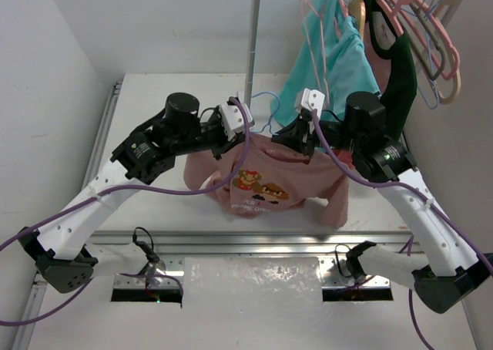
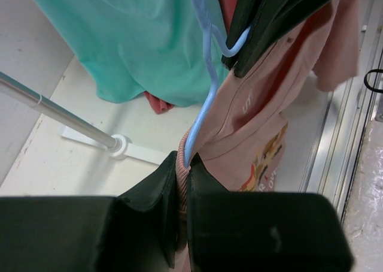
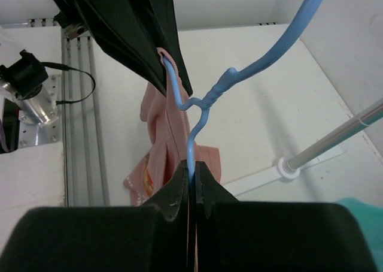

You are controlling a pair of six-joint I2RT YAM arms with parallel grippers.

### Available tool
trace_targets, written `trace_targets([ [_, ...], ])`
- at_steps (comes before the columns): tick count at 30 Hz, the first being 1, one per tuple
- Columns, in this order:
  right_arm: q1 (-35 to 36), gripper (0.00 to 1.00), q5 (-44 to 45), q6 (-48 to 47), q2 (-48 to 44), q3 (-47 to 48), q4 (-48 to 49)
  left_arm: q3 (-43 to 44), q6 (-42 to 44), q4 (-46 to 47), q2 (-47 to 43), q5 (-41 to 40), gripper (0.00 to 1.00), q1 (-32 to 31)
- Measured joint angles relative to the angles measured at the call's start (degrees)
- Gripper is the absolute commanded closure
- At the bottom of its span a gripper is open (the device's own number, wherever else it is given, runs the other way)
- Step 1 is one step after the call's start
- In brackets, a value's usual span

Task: Place the t-shirt on the hanger
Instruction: Place the hanger at the clothesline.

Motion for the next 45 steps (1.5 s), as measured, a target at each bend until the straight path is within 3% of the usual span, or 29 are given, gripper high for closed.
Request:
trace_targets([
  [6,0.37,1.0,3.15,1.49,-0.26,-1.92,4.26,-1.11,-0.72,2.73,-0.37,-3.06,0.96,0.0],
  [9,0.72,1.0,5.95,3.43,-1.42,-4.04,6.62,-3.85,-1.9,6.6,-1.66,-7.28,0.39,-0.24],
  [18,-0.02,1.0,16.57,7.98,-5.16,-4.28,8.39,-5.73,-5.18,14.43,-4.55,-18.47,0.35,-0.2],
  [24,-0.02,1.0,29.86,13.05,-2.12,-0.7,7.93,-5.77,-9.73,17.64,-4.72,-34.45,0.27,-0.22],
  [30,-0.02,1.0,40.44,13.66,5.05,14.36,0.0,-8.17,-15.37,16.81,-10.14,-43.85,0.25,-0.22],
  [38,-0.02,1.0,49.51,10.88,17.51,39.3,-6.95,-9.07,-20.68,12.17,-17.0,-46.64,0.25,-0.22],
  [42,-0.04,1.0,52.98,7.8,27.17,53.33,-10.71,-14.6,-22.45,10.8,-20.11,-47.25,0.25,-0.2],
  [45,-0.17,1.0,54.1,6.01,30.49,55.63,-10.78,-20.74,-23.26,9.81,-22.71,-47.65,0.25,-0.22],
])
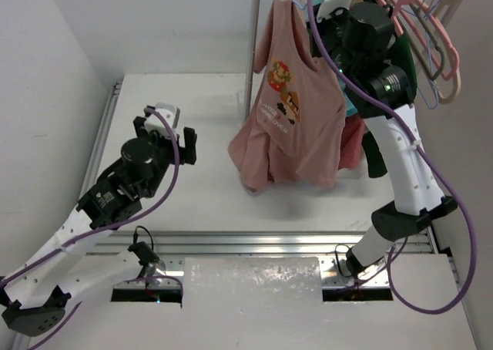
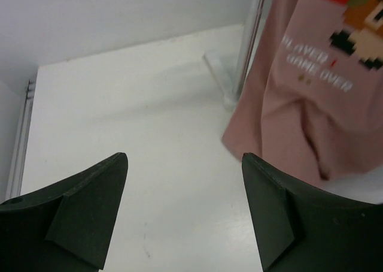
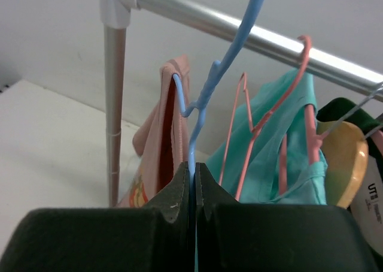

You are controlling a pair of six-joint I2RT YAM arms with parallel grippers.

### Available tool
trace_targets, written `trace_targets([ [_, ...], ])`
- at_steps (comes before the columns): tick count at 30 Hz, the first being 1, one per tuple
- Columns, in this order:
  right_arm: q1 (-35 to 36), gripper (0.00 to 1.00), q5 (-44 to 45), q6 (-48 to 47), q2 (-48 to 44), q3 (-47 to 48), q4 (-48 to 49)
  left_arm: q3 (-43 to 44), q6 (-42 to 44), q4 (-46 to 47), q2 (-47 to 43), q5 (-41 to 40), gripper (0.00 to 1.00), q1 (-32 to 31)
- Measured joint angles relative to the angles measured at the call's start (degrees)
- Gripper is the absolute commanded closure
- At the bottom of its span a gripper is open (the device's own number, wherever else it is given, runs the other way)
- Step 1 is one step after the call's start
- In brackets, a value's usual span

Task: Place the t-shirt on the hanger
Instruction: Place the hanger at the clothesline.

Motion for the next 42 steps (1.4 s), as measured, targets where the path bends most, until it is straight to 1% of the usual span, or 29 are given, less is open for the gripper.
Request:
trace_targets([
  [5,-0.5,1.0,-0.66,-1.73,4.02,1.22,-0.24,-9.53,-2.29,-0.15,-4.11,0.15,0.25,0.0],
  [11,-3.26,1.0,-4.5,-2.29,7.58,1.51,1.64,-14.56,-5.14,0.5,-6.25,3.63,0.26,0.02],
  [16,-5.2,1.0,-5.79,-2.49,10.38,3.89,3.21,-15.56,-6.49,0.68,-5.97,7.52,0.26,0.02],
  [24,-6.08,1.0,-8.52,-1.86,13.25,3.5,5.55,-15.63,-7.06,1.05,-6.19,10.6,0.26,0.02],
  [27,-6.08,1.0,-9.18,-0.83,13.22,1.18,6.47,-15.63,-7.06,1.07,-6.67,11.23,0.25,0.07],
  [29,-6.03,1.0,-9.2,0.15,12.55,-1.84,9.33,-15.63,-7.06,1.09,-6.78,11.85,0.26,0.28],
  [33,-5.2,1.0,-7.17,2.1,8.24,-8.96,13.49,-15.63,-7.06,1.09,-6.49,12.66,0.25,0.28],
  [34,-4.85,0.97,-6.23,2.95,6.86,-10.64,14.08,-15.63,-7.04,1.09,-6.32,12.96,0.26,0.31],
  [36,-4.09,0.87,-4.68,4.5,4.94,-12.55,14.45,-15.63,-7.06,1.07,-6.12,13.55,0.26,0.39],
  [37,-3.63,0.72,-3.76,5.25,4.24,-12.9,14.27,-15.63,-7.06,1.09,-6.1,13.68,0.25,0.39],
  [39,-2.95,0.6,-2.54,6.8,3.45,-12.92,13.79,-15.63,-7.06,1.09,-6.1,14.08,0.25,0.46],
  [40,-2.69,0.43,-2.38,7.39,3.19,-12.9,13.42,-15.63,-7.06,1.09,-6.1,14.12,0.25,0.5],
  [42,-2.32,0.32,-2.49,8.9,2.69,-12.87,12.0,-15.63,-7.04,1.09,-6.08,14.21,0.25,0.61],
])
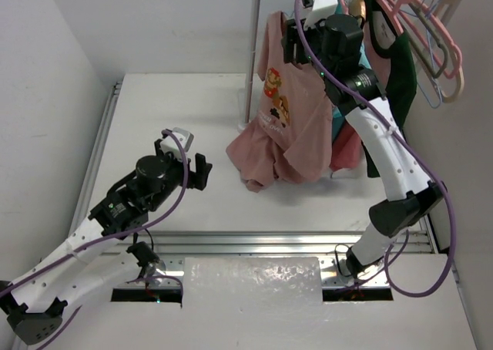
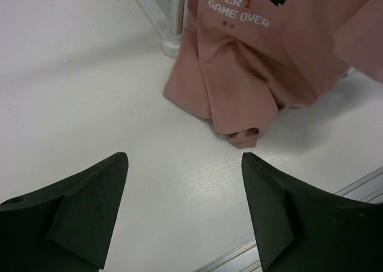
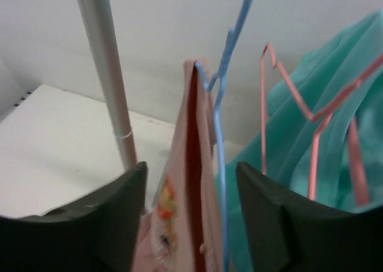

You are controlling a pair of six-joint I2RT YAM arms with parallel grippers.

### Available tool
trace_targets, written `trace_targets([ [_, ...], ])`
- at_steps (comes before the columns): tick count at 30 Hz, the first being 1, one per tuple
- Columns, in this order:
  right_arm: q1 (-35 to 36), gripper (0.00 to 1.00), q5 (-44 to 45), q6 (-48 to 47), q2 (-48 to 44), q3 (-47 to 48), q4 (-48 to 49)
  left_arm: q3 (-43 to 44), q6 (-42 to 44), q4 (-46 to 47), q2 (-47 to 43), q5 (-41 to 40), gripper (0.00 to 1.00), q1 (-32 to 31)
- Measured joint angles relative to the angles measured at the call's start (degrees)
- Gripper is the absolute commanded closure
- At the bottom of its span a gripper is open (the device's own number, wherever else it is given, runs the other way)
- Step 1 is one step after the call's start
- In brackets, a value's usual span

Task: Place the t-shirt on the hanger
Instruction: Place the hanger at the clothesline, then reset both arms

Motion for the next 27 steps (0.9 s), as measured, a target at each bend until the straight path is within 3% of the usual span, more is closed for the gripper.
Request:
trace_targets([
  [1,0.2,0.21,-0.04,0.46,-0.31,0.0,-0.79,0.0,-0.02,0.0,0.13,-0.02,0.25,0.04],
  [4,0.28,0.02,0.0,1.92,-1.81,-0.37,-3.21,0.0,-0.2,-0.02,0.52,-0.39,0.25,0.17],
  [11,0.28,0.01,2.82,2.62,-11.76,-5.2,-7.06,1.16,-5.42,-2.45,3.45,-9.57,0.19,4.17],
  [19,0.26,0.01,13.14,4.39,-37.48,-34.93,-9.33,4.22,-15.78,-7.02,1.62,-26.01,0.07,12.87],
  [23,0.22,0.01,10.6,6.56,-51.69,-49.92,-11.58,4.15,-18.43,-8.98,-3.8,-31.39,0.03,12.92],
  [27,0.24,0.01,8.92,7.69,-61.64,-57.59,-16.17,2.54,-20.04,-10.03,-9.9,-34.82,0.0,12.92],
])
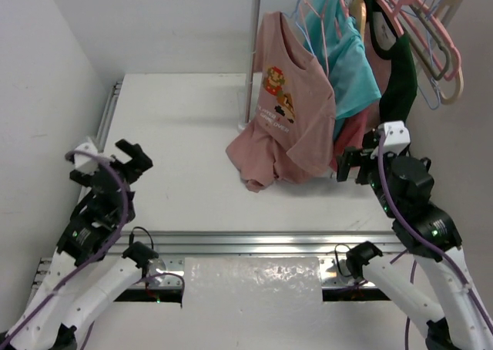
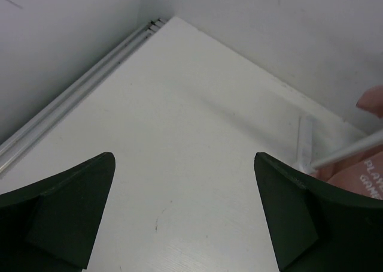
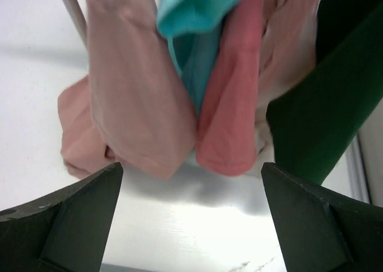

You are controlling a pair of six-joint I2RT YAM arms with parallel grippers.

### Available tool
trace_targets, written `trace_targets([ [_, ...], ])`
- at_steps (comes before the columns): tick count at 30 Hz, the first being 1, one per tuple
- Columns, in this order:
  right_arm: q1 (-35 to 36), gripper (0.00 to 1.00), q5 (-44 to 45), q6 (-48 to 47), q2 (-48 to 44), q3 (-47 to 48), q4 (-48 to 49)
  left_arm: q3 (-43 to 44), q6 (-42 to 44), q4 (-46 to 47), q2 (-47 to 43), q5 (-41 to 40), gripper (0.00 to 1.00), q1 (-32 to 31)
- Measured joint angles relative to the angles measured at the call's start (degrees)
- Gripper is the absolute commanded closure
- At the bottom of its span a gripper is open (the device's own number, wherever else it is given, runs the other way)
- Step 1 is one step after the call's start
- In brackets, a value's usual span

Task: Place the t-shirt on the hanger
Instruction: Reset both arms

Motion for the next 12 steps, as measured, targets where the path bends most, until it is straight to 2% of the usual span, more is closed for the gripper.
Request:
trace_targets([
  [5,0.11,0.01,0.07,2.51,-4.28,-8.17,-1.38,-6.34,0.2,1.6,-7.69,-2.43,0.0,0.0],
  [12,0.11,0.01,0.55,4.59,-4.59,-14.6,-3.1,-9.14,1.6,2.25,-8.07,-0.31,0.0,0.0],
])
